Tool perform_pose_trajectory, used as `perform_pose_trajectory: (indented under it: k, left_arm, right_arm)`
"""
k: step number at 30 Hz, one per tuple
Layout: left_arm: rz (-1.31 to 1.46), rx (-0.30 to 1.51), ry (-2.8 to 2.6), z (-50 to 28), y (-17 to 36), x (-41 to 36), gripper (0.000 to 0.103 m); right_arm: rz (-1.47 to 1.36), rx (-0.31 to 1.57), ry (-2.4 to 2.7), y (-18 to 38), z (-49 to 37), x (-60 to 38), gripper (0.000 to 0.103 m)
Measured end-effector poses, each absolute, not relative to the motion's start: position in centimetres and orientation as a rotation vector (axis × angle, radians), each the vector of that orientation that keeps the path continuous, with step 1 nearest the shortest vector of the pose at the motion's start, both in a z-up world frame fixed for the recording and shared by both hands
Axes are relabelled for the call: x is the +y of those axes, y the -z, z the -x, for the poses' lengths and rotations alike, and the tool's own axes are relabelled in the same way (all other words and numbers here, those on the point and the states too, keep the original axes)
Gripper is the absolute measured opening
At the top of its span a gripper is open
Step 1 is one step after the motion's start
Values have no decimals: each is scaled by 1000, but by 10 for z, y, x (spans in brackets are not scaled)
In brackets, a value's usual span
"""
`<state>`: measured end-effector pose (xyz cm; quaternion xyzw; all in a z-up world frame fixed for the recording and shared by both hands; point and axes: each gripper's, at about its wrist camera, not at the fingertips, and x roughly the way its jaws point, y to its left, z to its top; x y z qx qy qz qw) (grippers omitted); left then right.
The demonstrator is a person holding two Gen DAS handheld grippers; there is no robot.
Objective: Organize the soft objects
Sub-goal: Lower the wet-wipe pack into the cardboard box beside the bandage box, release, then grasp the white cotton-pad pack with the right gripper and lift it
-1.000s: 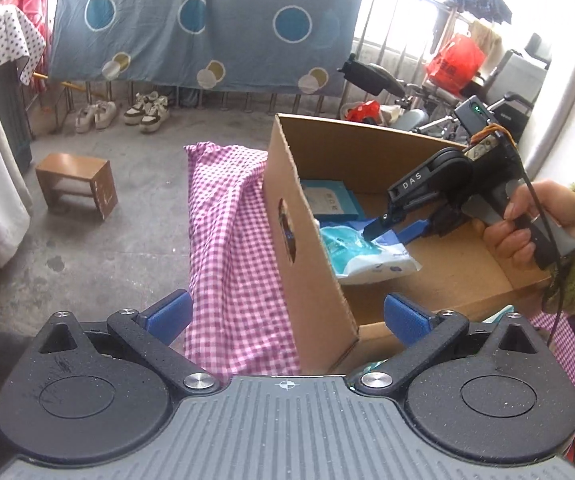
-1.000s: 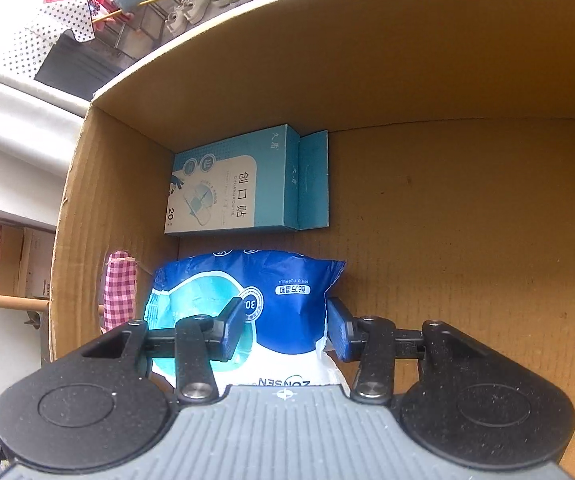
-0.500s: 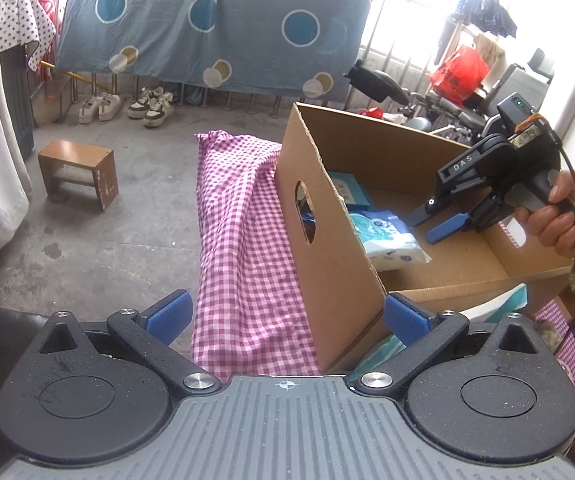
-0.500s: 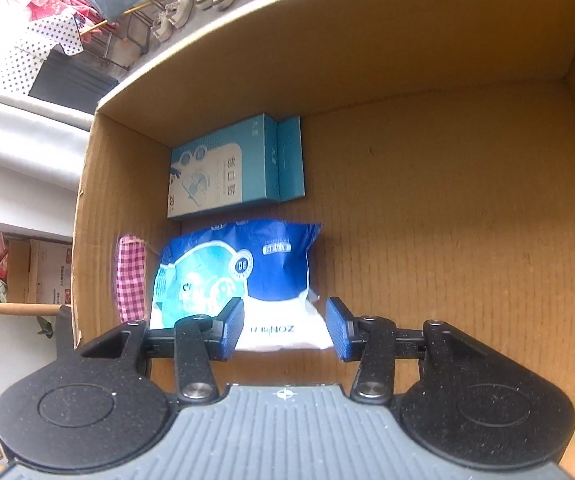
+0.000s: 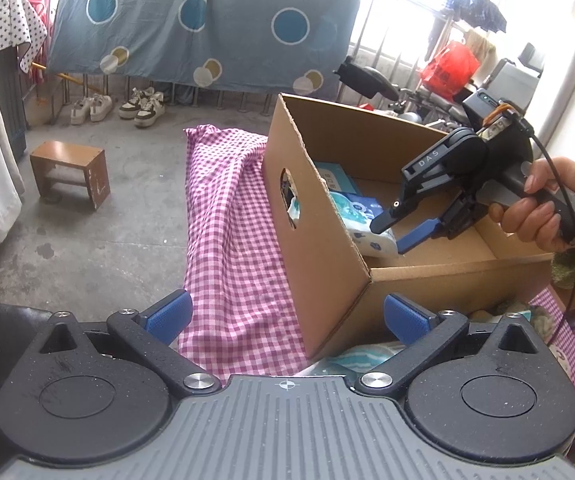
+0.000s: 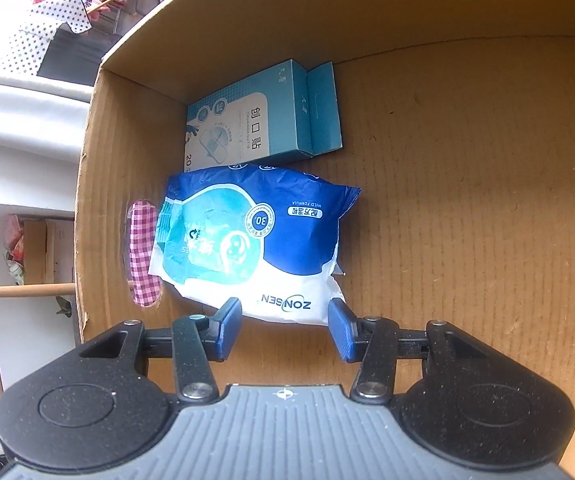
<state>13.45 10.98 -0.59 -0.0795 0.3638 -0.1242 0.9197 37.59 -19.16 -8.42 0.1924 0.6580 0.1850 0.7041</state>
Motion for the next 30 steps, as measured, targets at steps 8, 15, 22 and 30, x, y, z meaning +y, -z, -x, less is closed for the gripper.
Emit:
perform_pose_trajectory:
  k: [8, 15, 22, 30]
  left_arm:
    - [169, 747, 252, -134, 6, 111, 102]
    - [187, 735, 245, -125, 0, 115, 102]
    - [234, 719, 260, -106, -10, 115, 102]
    - [254, 724, 220, -101, -11, 101, 98]
  right_arm:
    - [-386, 1390, -376, 68, -375, -206, 51]
    - [-389, 1282, -424, 33, -349, -220, 51]
    - [-418, 1081, -516, -27, -274, -245, 51]
    - [-502, 945, -688, -31, -188, -229, 49]
